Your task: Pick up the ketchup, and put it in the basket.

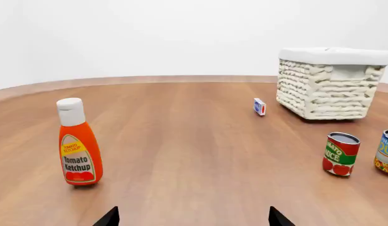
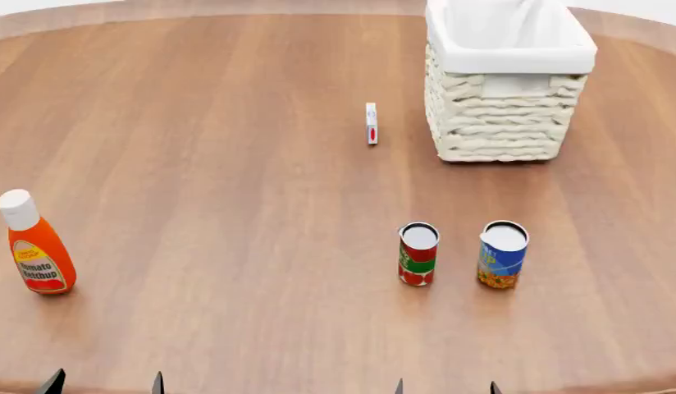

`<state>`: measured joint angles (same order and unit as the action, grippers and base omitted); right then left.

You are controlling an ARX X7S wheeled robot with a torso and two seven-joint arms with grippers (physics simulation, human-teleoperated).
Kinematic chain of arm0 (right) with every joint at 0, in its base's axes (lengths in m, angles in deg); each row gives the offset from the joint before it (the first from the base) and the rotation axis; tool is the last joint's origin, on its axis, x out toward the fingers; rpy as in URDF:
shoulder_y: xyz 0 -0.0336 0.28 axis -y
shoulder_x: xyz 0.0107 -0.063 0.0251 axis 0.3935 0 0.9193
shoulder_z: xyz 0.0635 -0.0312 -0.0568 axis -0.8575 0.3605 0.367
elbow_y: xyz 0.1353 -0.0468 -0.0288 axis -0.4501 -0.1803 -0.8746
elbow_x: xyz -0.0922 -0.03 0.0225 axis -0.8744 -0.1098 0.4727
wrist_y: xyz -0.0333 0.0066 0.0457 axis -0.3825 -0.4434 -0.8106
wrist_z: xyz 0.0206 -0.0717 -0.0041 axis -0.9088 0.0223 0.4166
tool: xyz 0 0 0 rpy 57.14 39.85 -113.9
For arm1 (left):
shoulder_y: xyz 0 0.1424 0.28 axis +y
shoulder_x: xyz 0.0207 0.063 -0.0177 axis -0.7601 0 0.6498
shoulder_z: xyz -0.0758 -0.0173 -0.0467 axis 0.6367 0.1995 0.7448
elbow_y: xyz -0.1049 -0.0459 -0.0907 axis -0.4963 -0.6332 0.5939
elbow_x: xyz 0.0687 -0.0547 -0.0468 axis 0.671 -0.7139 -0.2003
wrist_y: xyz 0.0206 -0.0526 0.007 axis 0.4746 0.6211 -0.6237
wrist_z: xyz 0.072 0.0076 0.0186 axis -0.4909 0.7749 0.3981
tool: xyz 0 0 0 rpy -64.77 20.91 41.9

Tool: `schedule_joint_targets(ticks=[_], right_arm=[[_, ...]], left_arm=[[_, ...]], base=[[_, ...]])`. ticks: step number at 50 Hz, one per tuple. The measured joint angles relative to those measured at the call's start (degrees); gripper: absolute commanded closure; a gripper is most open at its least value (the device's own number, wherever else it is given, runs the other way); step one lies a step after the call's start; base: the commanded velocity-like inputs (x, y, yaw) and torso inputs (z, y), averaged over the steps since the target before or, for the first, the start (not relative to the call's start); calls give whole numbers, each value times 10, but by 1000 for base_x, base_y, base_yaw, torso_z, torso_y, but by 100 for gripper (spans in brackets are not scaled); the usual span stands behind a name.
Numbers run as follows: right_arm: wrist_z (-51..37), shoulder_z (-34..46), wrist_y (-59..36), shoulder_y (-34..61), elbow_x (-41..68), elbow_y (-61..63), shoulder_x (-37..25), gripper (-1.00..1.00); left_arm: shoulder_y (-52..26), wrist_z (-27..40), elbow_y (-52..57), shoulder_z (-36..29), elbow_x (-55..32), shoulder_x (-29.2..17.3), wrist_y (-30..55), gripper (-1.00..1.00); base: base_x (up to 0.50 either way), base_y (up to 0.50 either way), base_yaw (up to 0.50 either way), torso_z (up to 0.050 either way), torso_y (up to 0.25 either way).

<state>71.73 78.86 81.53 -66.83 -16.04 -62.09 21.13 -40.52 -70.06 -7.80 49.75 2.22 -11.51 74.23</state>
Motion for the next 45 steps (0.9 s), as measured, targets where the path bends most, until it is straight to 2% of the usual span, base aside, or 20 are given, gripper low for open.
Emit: schedule_joint_targets(ticks=[26,45], right_arm=[[-35,19,-25,1,22,15,-27,-100],[-86,41,-61,-24,-14,157,-49,-100]], left_arm=[[-10,35,-14,-29,-16,-24,13,-100],[24,74,133,-40,-28,-46,35,-100]], base=[[0,0,0,0,0],[0,0,0,0,0]])
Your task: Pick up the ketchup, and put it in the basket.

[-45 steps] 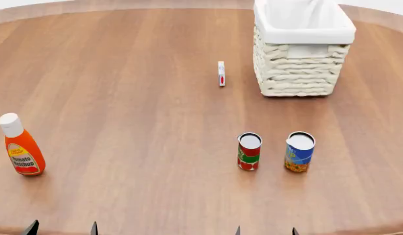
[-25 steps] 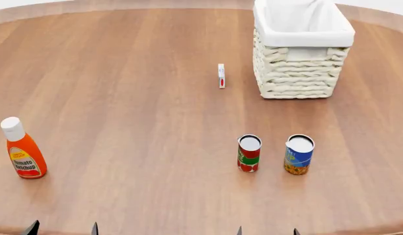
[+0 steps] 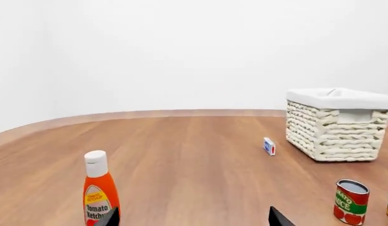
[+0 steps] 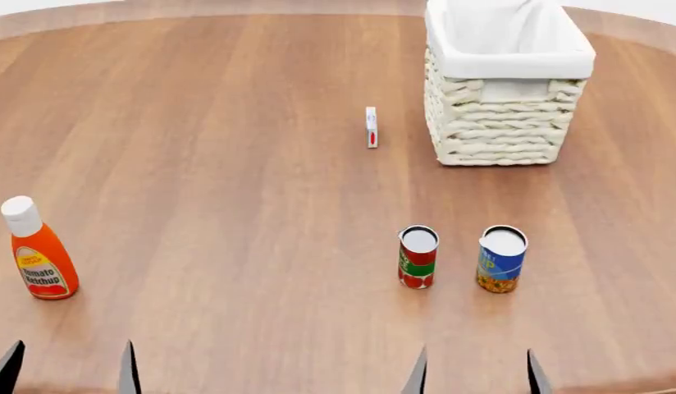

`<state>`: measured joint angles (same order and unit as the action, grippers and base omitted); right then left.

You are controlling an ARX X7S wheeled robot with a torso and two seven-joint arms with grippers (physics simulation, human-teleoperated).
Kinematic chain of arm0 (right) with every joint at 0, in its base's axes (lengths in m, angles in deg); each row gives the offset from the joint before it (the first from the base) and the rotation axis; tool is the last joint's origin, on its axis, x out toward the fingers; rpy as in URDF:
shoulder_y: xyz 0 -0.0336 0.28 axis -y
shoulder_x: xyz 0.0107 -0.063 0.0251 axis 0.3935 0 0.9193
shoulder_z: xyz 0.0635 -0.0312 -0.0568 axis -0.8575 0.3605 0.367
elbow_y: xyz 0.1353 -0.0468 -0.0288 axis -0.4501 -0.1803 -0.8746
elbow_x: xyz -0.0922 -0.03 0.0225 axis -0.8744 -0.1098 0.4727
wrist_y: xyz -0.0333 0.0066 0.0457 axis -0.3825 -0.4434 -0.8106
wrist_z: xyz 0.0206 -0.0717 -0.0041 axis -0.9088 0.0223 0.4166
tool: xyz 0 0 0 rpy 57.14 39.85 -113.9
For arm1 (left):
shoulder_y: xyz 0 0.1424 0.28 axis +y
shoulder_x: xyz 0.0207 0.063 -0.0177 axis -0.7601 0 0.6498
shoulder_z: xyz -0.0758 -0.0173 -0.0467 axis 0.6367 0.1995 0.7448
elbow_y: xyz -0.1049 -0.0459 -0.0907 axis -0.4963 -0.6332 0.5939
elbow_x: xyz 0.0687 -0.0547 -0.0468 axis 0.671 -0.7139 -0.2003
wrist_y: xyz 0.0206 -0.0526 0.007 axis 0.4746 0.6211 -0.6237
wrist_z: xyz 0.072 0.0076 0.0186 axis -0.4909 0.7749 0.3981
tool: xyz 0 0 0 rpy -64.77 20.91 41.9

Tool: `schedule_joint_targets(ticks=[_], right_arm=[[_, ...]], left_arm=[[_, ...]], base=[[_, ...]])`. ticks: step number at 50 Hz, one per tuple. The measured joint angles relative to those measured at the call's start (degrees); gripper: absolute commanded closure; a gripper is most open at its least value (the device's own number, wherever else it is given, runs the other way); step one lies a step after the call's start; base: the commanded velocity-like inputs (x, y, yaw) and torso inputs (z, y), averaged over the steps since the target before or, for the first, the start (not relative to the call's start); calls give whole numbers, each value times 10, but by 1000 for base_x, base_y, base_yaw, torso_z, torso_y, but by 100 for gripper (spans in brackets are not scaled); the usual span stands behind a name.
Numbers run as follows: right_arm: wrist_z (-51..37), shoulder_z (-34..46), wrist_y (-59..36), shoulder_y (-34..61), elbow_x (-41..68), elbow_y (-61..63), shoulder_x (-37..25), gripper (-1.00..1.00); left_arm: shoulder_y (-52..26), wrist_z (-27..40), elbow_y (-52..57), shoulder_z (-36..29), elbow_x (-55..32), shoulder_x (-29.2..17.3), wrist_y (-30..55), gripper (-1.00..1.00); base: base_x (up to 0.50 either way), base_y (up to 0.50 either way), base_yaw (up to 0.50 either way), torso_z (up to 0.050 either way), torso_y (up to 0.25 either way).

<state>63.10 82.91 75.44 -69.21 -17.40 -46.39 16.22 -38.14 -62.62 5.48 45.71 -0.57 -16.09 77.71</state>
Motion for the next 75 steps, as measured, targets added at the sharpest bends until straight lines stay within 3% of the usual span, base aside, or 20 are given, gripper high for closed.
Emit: schedule_joint_targets(ticks=[19,69,75], right_arm=[[-27,15,6,-10,-5,34,-18,-100],[-52,42,3,-5,34,19,-45,-100],[-52,45,0,-1,38,14,-48,-100]], left_arm=[[14,18,47,-14,-14,-19,-2,-100],[11,56,37,-40,-27,-50,-18,-100],[8,59,30,-45,-25,-53,-22,-100]], base=[[384,-16,0,0,0],[500,0,0,0,0],[55,0,0,0,2]])
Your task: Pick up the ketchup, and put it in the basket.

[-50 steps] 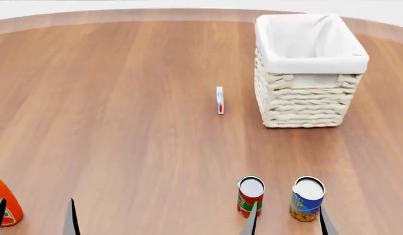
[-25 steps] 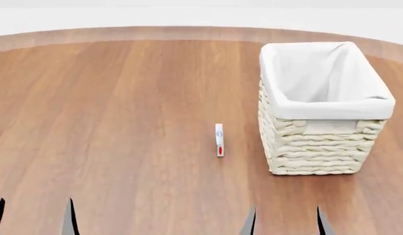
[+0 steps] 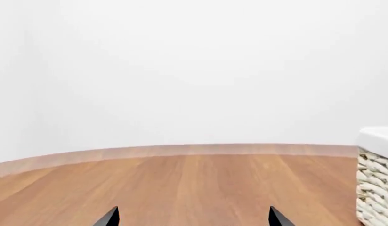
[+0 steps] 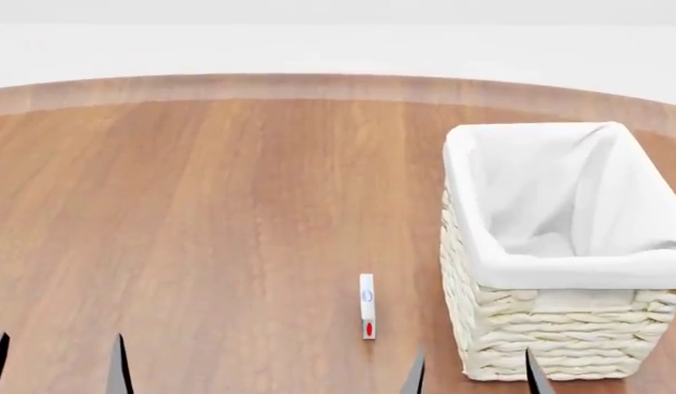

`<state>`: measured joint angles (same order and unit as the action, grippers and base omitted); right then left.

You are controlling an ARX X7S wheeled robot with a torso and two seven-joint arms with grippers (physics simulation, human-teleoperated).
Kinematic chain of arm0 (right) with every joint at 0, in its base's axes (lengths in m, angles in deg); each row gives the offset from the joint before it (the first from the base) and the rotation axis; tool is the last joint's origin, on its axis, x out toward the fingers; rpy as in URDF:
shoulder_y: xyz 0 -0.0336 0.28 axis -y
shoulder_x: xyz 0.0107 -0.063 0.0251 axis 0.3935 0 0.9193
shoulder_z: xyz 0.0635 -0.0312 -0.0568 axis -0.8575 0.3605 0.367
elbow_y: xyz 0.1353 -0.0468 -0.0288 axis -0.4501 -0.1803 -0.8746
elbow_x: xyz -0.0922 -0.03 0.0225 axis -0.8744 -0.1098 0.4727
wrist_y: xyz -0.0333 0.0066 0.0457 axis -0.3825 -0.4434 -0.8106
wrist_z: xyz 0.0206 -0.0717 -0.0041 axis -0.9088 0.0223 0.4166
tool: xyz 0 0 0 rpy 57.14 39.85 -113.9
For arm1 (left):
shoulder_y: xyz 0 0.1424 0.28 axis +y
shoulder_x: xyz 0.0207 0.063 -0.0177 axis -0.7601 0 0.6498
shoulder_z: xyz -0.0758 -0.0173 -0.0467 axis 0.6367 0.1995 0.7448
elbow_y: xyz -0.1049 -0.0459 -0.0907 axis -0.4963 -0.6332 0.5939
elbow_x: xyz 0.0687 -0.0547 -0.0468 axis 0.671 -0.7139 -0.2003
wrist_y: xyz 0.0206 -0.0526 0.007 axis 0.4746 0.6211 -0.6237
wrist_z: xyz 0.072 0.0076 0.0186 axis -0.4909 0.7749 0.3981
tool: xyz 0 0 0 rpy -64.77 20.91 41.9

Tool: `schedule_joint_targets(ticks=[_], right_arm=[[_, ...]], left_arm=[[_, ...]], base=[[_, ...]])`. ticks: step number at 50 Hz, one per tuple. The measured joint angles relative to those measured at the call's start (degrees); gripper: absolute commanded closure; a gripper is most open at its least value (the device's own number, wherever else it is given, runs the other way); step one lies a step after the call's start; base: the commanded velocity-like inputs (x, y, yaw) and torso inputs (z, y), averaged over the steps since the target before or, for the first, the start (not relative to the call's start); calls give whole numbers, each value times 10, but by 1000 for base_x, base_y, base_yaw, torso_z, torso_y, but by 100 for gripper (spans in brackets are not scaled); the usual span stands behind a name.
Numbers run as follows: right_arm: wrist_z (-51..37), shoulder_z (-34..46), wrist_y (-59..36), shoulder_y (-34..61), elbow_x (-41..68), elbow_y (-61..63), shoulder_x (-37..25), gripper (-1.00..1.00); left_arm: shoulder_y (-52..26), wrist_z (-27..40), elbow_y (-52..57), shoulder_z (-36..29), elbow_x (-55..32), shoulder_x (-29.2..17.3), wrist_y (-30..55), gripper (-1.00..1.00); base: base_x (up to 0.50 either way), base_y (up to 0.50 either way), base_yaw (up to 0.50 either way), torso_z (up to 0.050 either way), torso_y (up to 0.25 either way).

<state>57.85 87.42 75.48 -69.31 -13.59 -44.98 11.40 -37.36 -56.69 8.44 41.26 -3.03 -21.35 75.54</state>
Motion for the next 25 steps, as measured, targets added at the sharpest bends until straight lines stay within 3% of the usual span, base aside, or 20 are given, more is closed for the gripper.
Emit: schedule_joint_targets(ticks=[11,25], right_arm=[[3,6,5,0,10,-3,-7,-100],[0,14,7,1,13,-8,-13,-100]], left_arm=[[-4,6,-10,-6,2,-4,-3,-100],[-4,13,-16,-13,1,-9,-7,-100]], base=[[0,0,17,0,0],[0,0,495,0,0]])
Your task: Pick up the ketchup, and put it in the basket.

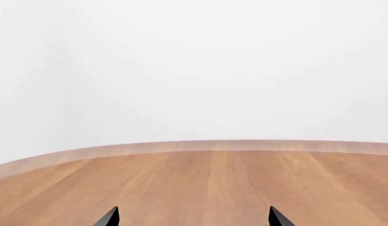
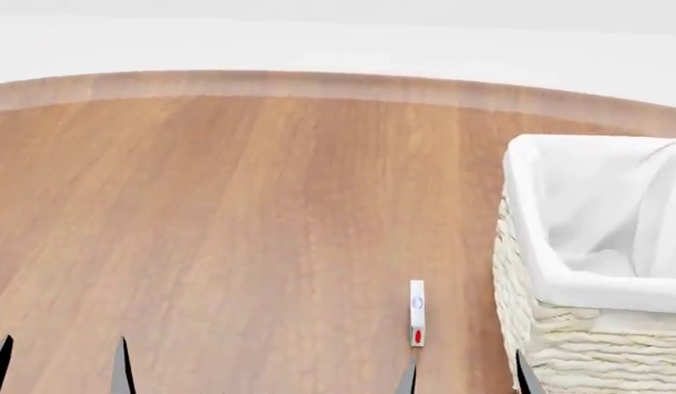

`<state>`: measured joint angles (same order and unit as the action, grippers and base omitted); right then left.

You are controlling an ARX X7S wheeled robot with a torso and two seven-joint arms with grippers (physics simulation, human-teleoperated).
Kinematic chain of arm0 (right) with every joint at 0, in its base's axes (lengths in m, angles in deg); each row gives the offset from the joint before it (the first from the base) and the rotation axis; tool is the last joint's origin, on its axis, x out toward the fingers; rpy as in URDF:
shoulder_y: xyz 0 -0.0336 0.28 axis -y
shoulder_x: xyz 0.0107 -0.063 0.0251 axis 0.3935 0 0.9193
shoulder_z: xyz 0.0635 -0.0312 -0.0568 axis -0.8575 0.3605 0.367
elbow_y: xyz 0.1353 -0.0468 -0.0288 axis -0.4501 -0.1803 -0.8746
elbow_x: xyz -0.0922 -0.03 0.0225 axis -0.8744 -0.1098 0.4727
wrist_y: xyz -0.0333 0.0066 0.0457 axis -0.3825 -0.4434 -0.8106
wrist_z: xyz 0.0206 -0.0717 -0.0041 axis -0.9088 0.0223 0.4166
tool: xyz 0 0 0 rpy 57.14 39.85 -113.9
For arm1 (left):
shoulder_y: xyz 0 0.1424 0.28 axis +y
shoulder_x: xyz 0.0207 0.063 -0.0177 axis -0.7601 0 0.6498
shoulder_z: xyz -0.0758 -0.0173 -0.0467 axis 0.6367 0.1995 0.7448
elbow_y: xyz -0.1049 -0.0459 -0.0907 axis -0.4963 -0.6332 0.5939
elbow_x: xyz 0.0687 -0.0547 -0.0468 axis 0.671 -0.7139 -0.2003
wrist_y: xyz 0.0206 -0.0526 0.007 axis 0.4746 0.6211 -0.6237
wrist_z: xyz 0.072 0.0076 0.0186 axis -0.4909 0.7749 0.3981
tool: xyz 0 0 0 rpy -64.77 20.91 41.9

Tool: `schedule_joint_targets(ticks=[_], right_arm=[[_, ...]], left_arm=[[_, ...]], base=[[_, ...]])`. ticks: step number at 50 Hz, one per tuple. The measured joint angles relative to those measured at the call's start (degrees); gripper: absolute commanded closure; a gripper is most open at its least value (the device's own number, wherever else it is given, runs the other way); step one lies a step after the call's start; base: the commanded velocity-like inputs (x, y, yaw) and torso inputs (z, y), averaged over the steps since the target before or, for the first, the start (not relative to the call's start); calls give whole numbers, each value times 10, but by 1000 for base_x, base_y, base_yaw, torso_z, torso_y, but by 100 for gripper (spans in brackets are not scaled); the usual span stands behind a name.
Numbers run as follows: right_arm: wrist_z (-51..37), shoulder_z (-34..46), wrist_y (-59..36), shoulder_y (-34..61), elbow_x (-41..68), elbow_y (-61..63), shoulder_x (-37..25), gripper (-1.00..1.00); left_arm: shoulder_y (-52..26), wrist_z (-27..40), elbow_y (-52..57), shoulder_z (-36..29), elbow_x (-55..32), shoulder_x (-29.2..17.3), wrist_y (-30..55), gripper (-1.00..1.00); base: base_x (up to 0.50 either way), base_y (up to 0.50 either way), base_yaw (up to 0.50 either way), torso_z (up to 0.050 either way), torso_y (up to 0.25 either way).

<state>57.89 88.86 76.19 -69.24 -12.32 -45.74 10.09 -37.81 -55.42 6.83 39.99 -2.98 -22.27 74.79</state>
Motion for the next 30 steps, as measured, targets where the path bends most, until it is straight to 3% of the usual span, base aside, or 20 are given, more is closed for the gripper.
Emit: schedule_joint_targets(ticks=[12,30], right_arm=[[-3,3,5,0,7,-2,-4,-100],[-1,7,17,-2,23,-8,-9,-100]], left_arm=[[0,4,-2,-5,-1,-5,-2,-100],[12,-14,9,-10,-37,-25,8,-100]], base=[[0,0,481,0,0],[0,0,0,0,0]])
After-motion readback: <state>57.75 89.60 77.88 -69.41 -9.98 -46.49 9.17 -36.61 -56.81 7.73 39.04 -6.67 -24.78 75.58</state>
